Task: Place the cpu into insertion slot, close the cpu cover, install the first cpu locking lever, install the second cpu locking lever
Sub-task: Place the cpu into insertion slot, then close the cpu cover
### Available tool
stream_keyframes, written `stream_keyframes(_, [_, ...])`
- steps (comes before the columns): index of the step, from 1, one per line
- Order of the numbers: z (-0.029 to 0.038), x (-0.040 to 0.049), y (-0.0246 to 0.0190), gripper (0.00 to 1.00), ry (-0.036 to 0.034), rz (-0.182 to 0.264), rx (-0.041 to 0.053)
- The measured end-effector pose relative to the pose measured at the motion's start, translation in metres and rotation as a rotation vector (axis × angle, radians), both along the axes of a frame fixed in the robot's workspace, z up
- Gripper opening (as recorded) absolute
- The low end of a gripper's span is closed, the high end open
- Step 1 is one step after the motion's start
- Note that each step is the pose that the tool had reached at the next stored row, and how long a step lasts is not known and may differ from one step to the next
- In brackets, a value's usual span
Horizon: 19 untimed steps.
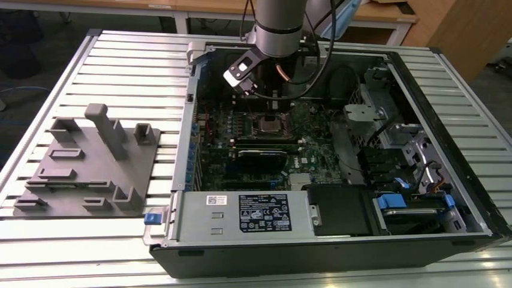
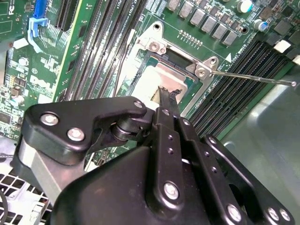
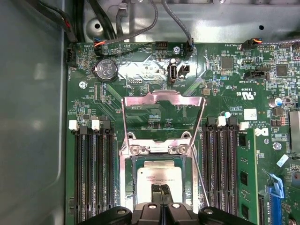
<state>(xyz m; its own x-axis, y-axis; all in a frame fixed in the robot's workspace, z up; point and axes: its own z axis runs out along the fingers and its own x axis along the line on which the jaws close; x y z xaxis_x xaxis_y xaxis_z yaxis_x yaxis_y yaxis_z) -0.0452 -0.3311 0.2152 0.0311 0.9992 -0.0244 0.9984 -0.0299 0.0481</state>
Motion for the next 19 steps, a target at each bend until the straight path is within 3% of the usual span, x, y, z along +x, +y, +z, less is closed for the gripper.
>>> stream_keyframes(8, [0.0001,0.0000,0.0000,0.10,0.0062,0.000,-0.0002])
stream_keyframes(19, [0.0029,0.0008,0.0000,0.10,0.0082,-0.010,-0.0002])
